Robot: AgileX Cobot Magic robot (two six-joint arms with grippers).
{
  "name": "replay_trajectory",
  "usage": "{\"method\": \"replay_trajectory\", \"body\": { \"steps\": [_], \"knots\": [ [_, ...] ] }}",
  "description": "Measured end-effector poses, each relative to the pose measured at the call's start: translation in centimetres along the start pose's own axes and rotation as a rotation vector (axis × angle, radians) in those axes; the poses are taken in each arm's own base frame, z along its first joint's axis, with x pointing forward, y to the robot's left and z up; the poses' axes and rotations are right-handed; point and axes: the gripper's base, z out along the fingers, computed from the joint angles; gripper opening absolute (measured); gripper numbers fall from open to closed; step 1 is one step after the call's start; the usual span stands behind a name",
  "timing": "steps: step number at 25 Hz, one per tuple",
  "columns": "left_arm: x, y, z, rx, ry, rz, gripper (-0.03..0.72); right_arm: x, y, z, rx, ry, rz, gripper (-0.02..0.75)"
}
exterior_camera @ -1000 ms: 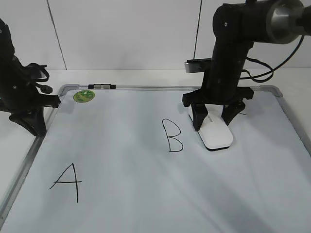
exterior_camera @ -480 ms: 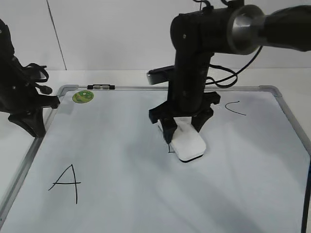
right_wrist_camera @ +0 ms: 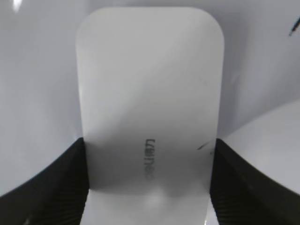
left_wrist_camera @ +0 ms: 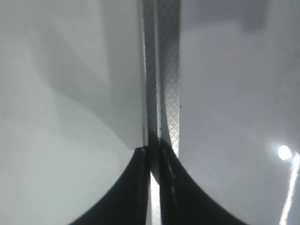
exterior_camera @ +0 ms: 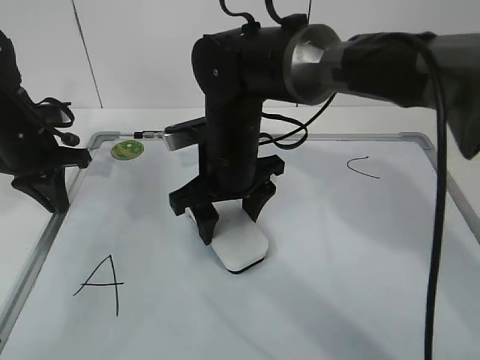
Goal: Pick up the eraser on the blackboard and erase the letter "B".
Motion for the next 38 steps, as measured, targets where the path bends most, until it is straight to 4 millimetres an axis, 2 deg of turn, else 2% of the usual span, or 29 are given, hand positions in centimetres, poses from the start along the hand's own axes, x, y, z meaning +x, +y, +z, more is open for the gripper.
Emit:
{"method": "replay_trajectory", "body": {
  "steps": [4, 9, 13, 17, 23, 27, 32, 35, 38],
  "knots": [
    [0.0, 0.0, 0.0, 0.000, 0.000, 0.000, 0.019, -1.0, 0.0, 0.0, 0.019, -0.020, 0.013, 0.533],
    [0.0, 0.0, 0.0, 0.000, 0.001, 0.000, 0.019, -1.4, -0.3, 0.3, 0.031, -0.009, 0.029, 0.533],
    [0.0, 0.0, 0.0, 0.000, 0.001, 0.000, 0.019, -1.7, -1.5, 0.3, 0.009, -0.016, 0.068, 0.533],
    [0.0, 0.0, 0.0, 0.002, 0.001, -0.001, 0.019, -2.2, -4.4, 0.1, -0.001, -0.051, 0.141, 0.533],
    [0.0, 0.0, 0.0, 0.002, 0.001, -0.001, 0.020, -2.2, -11.9, -0.3, 0.058, -0.089, 0.286, 0.533],
    [0.0, 0.0, 0.0, 0.002, 0.001, -0.001, 0.020, -1.8, -14.9, -0.5, 0.062, -0.097, 0.350, 0.533],
    [0.0, 0.0, 0.0, 0.003, 0.001, -0.002, 0.020, -1.9, -14.7, -0.5, 0.043, -0.097, 0.349, 0.533],
    [0.1, 0.0, 0.0, 0.000, 0.008, 0.000, 0.020, -2.1, -13.4, -0.4, 0.049, -0.098, 0.309, 0.533],
    [0.1, 0.0, 0.0, -0.004, 0.017, 0.002, 0.020, -2.4, -11.1, -0.3, 0.068, -0.100, 0.240, 0.533]
  ]
}}
